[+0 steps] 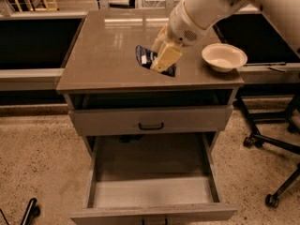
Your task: Place rxbar blueberry into middle drawer
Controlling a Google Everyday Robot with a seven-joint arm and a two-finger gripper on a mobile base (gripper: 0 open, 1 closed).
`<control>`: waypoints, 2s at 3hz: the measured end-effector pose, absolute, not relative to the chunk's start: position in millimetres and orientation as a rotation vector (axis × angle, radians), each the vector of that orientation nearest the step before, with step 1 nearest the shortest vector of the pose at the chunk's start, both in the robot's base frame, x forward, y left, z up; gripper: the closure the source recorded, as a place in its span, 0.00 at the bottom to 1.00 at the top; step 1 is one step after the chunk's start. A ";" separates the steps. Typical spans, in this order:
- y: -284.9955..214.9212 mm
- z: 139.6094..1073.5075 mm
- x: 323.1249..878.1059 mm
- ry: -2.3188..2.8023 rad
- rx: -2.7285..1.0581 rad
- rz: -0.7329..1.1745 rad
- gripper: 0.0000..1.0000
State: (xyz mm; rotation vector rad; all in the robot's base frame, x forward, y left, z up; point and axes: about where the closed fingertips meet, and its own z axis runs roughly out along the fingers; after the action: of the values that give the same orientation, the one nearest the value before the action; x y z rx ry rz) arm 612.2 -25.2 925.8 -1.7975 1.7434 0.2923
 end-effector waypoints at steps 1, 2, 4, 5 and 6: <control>-14.3 897.6 601.1 1.758 -1.823 0.323 1.00; -0.8 875.7 600.9 1.754 -1.834 0.378 1.00; 20.5 782.1 559.9 1.817 -1.884 0.530 1.00; 12.2 733.9 521.1 1.911 -2.004 0.540 1.00; 12.3 733.9 521.1 1.911 -2.004 0.541 1.00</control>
Offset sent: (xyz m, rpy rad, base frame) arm -0.0089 0.0425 -0.0760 0.0434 0.0944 0.0547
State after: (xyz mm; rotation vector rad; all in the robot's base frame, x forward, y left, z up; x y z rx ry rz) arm 521.1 12.3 733.9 -2.0045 1.9111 0.5405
